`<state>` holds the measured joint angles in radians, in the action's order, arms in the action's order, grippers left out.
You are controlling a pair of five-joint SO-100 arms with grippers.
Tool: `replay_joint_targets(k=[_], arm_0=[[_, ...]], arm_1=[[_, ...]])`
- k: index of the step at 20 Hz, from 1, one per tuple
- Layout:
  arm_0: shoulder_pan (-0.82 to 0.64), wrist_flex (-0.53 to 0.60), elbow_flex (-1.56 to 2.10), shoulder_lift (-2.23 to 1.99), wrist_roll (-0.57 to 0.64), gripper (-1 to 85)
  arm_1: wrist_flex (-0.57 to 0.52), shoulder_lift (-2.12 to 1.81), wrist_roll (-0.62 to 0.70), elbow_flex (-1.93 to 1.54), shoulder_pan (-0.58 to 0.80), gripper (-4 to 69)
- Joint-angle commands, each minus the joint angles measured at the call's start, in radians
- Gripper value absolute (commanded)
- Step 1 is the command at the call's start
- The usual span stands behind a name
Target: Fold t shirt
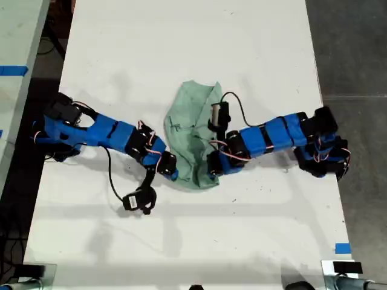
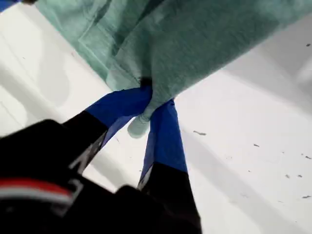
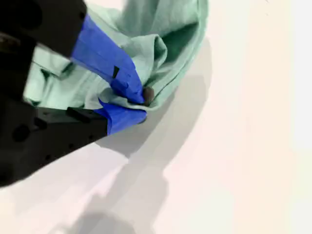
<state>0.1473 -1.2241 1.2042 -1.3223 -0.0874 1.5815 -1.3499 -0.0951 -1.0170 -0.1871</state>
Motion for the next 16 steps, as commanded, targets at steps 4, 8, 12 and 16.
replay_joint_targets(k=[4, 8, 12, 16], arm_0=[[-0.419, -0.104, -0.04, -0.265, 0.172, -0.2], [-0.629, -0.115, -0.037, -0.206, 0.204, -0.2], [-0.739, -0.087, -0.051, -0.074, 0.253, 24.4], [-0.792, -0.126, -0.081, -0.048, 0.322, 28.7]], arm_1=[[0.025, -0.235, 0.207, -0.021, 0.36, 2.1], [-0.023, -0.241, 0.304, -0.077, 0.571, 2.1], [-0.117, -0.213, 0.342, -0.195, 0.703, 13.0], [-0.063, -0.164, 0.402, -0.196, 0.793, 35.7]])
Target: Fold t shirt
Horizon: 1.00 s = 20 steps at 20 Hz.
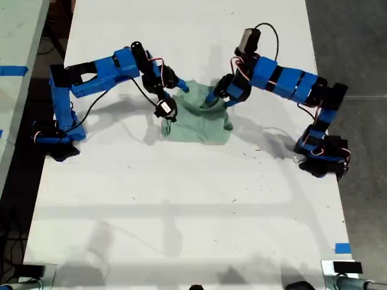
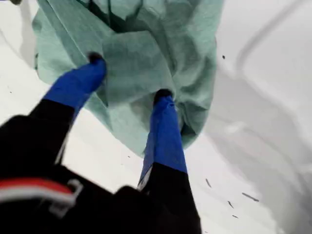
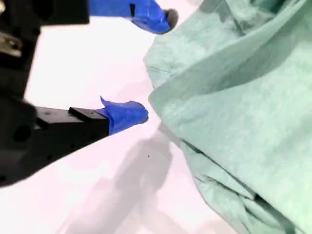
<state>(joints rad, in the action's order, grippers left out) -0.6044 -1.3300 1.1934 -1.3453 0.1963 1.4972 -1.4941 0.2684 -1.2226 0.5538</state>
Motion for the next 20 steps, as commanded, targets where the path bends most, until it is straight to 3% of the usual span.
replay_joint_targets(k=[1, 4, 6, 7, 8, 11, 13, 16, 20], arm_0=[[-0.063, -0.057, -0.084, -0.052, 0.057, 28.3], [-0.153, -0.164, -0.083, -0.225, 0.123, 20.3], [-0.215, -0.238, -0.054, -0.359, 0.156, 2.0], [-0.225, -0.256, -0.026, -0.437, 0.189, 0.4], [-0.204, -0.261, 0.021, -0.531, 0.204, -0.1], [0.043, -0.249, 0.293, -0.897, 0.124, -0.1], [0.284, -0.146, 0.603, -1.239, -0.04, -0.2], [0.479, 0.025, 1.203, -1.706, -0.325, -0.2], [0.614, 0.212, 1.743, -2.097, -0.388, -0.3]], arm_1=[[0.06, -0.034, 0.057, 0.011, 0.08, 35.3], [0.175, -0.169, 0.112, -0.026, 0.173, 32.9], [0.199, -0.336, 0.158, -0.13, 0.244, 28.7], [0.213, -0.437, 0.172, -0.193, 0.268, 8.4], [0.218, -0.552, 0.173, -0.275, 0.273, -0.7], [0.209, -0.891, 0.097, -0.525, 0.094, -0.7], [0.132, -1.121, 0.072, -0.747, -0.067, -0.7], [0.038, -1.41, 0.008, -1.068, -0.225, -0.6], [-0.02, -1.801, 0.012, -1.459, -0.291, -0.6]])
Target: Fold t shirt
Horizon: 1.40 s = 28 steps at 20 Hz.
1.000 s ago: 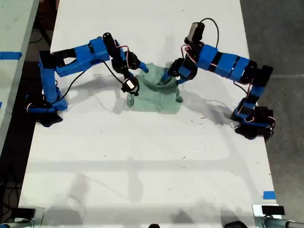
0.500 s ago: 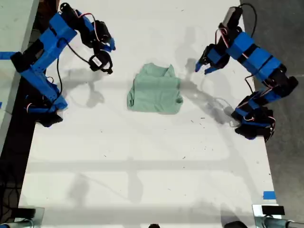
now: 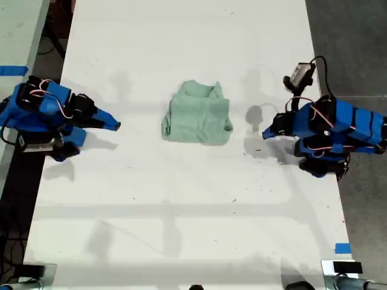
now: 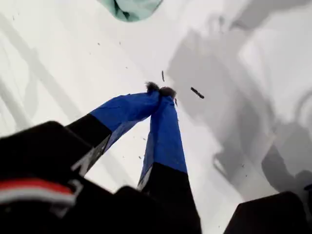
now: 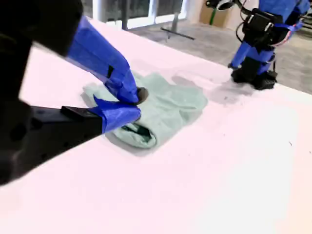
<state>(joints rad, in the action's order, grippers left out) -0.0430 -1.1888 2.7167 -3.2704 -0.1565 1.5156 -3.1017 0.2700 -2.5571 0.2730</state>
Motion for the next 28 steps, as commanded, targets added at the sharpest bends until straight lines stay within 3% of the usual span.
replay_joint_targets(k=[1, 4, 6, 7, 9, 12, 15, 17, 20, 23, 27, 28], arm_0=[[0.066, 0.071, 0.316, -0.305, -0.025, -0.3], [0.067, 0.126, 0.431, -0.339, 0.061, -0.3], [-0.006, 0.117, 0.44, -0.336, 0.161, -0.3], [-0.037, 0.112, 0.449, -0.336, 0.166, -0.3], [-0.028, 0.115, 0.486, -0.336, 0.031, -0.2], [-0.048, 0.178, 0.503, -0.337, 0.103, 2.1], [-0.011, 0.196, 0.505, -0.337, 0.123, 11.7], [0.028, 0.245, 0.502, -0.337, 0.163, 11.6], [-0.008, 0.133, 0.491, -0.336, 0.173, 11.9], [0.009, 0.133, 0.495, -0.336, 0.172, 11.9], [0.0, 0.133, 0.494, -0.336, 0.169, 11.9], [0.0, 0.133, 0.494, -0.336, 0.169, 11.9]], arm_1=[[-0.026, -0.344, 0.044, -0.221, 0.003, -0.2], [-0.115, -0.407, 0.1, -0.416, 0.037, 1.2], [-0.138, -0.407, 0.12, -0.465, 0.054, 1.2], [-0.138, -0.407, 0.112, -0.489, 0.061, 1.2], [-0.124, -0.408, 0.049, -0.512, 0.044, 1.2], [-0.118, -0.408, 0.02, -0.515, 0.008, -1.3], [-0.124, -0.408, 0.028, -0.52, 0.015, -1.4], [-0.126, -0.408, 0.031, -0.52, 0.015, -1.4], [-0.126, -0.408, 0.026, -0.52, 0.011, -1.4], [-0.126, -0.408, 0.025, -0.52, 0.014, -1.4], [-0.121, -0.408, -0.077, -0.52, -0.025, 12.5], [-0.121, -0.408, -0.167, -0.52, -0.046, 13.3]])
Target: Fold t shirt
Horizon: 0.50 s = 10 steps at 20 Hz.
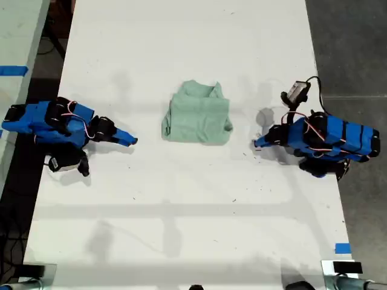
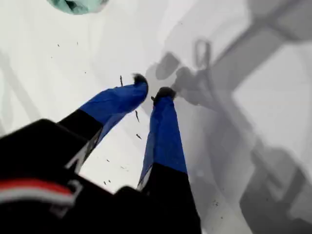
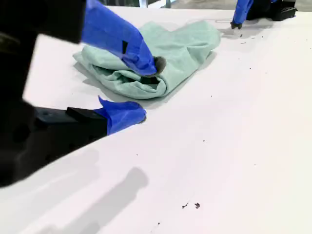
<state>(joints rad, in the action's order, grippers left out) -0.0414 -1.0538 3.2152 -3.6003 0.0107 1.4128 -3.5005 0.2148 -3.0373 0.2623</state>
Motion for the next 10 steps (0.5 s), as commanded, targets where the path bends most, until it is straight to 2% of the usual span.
replay_joint_targets(k=[1, 3, 5, 10], arm_0=[[-0.002, -0.002, -0.005, -0.006, 0.002, 11.9], [-0.002, -0.002, -0.005, -0.006, 0.002, 11.9], [-0.002, -0.002, -0.005, -0.006, 0.002, 11.9], [-0.003, -0.002, -0.005, -0.006, 0.002, 11.9]], arm_1=[[-0.018, -0.009, -0.135, -0.04, -0.051, 13.4], [-0.018, -0.008, -0.08, -0.041, -0.052, 14.7], [-0.018, -0.008, 0.029, -0.041, -0.035, 14.7], [-0.018, -0.008, 0.006, -0.041, -0.028, 14.4]])
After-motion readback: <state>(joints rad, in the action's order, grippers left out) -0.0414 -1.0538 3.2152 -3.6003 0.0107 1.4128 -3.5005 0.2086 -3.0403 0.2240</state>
